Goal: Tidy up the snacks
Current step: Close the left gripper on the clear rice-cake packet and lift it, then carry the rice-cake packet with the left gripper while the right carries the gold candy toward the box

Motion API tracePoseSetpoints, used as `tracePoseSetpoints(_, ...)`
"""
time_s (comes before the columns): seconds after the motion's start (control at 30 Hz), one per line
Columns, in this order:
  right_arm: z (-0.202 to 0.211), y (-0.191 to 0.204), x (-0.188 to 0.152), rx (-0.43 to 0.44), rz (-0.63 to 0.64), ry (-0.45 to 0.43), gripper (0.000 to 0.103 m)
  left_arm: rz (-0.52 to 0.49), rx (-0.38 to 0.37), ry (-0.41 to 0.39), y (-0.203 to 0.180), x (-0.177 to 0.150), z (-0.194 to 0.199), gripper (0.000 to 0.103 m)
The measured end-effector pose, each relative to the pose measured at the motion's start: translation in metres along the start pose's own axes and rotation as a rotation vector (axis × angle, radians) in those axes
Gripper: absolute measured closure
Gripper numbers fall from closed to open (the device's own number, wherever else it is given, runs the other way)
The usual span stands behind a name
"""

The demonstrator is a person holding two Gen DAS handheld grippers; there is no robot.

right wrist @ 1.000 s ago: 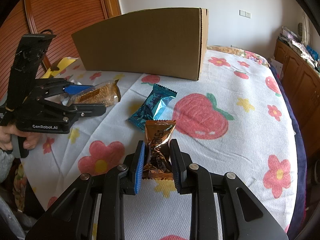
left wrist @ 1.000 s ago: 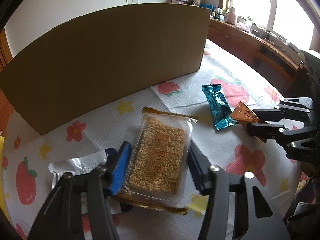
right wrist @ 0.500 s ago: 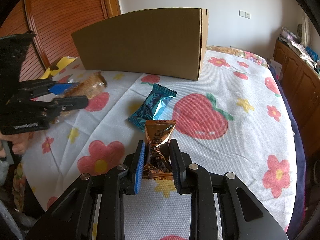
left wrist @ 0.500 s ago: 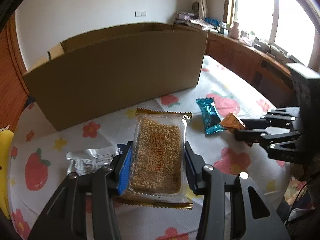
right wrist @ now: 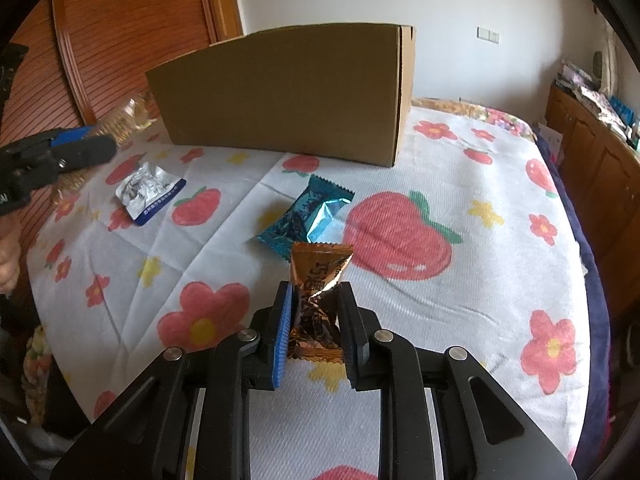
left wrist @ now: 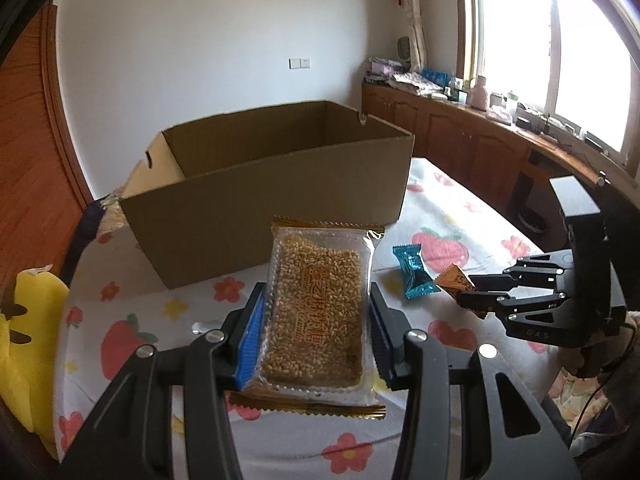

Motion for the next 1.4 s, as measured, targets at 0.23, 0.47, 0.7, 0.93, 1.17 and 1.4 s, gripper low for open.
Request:
tracePoseSetpoints(0.23, 0.014, -0.006, 0.009, -0.033, -0.009, -0.015, 0.083, -0.001, 0.015, -0.04, 0.005, 0.008, 0.027, 0.058)
tracePoseSetpoints(0.47, 0.061, -0.004, 0.042, -0.053, 0.028, -0.082, 0.083, 0.0, 0.034, -0.094, 0.003, 0.028, 0.053, 0.058)
tracePoseSetpoints(0.7, 0.111, 0.009, 0.079, -0.065, 0.074, -0.176, 0.083, -0.009, 0.039, -0.131, 0.007, 0.044, 0.07, 0.057)
tracePoseSetpoints(0.93, 0.138, 0.018, 0.109, -0.071, 0.125, -0.224, 0.083, 0.005, 0.063, -0.142, 0.022, 0.058, 0.07, 0.057)
tracePoseSetpoints(1.17, 0.137, 0.017, 0.138, -0.065, 0.137, -0.255, 0.083, 0.0, 0.085, -0.146, 0.036, 0.073, 0.053, 0.057)
tracePoseSetpoints(1.4, 0.111, 0.021, 0.166, -0.051, 0.151, -0.261, 0.083, 0.014, 0.089, -0.136, 0.05, 0.083, 0.014, 0.057)
Point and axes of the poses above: each gripper's, at about its wrist camera, not at the fingertips, and z roughly against the way its jaws point, y to its left, x to its top, the point moved 5 cm from there along -z, roughly the way its jaws point, and after that the axes turned 15 degrees about -y, right-handed, at the moved point
